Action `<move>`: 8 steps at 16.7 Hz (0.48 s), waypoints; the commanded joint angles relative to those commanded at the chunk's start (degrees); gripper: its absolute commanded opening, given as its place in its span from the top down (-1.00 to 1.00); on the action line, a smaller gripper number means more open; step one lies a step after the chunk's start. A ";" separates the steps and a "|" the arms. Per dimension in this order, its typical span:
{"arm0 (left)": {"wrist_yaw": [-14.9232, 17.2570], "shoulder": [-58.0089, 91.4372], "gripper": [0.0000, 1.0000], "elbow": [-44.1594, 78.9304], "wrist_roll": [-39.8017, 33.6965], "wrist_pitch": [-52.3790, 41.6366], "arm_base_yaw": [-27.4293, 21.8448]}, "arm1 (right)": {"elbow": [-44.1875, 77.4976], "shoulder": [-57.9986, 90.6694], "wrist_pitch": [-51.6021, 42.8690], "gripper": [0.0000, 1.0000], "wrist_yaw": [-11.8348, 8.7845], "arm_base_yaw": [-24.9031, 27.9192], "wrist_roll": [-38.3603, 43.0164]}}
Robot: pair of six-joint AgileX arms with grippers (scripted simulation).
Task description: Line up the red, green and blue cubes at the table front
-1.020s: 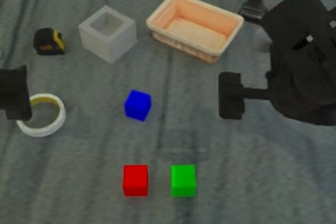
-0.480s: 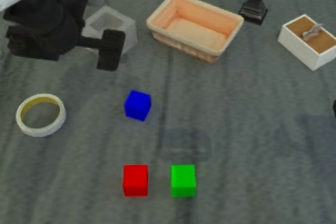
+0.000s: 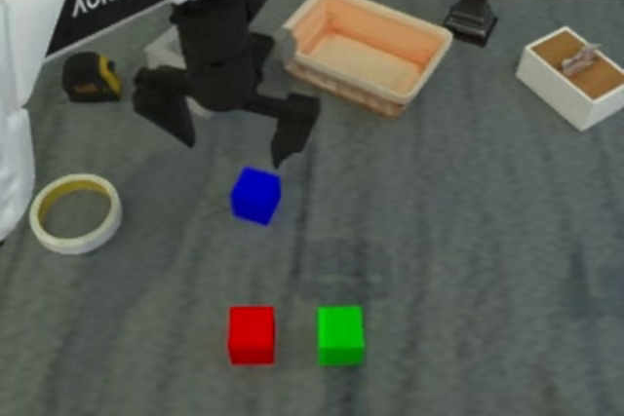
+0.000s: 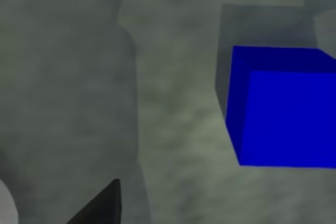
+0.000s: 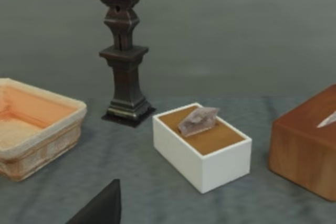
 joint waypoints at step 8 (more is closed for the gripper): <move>-0.01 3.34 -1.00 3.24 -0.17 -1.63 -0.53 | -2.71 -3.69 2.32 -1.00 -0.50 -1.55 -1.55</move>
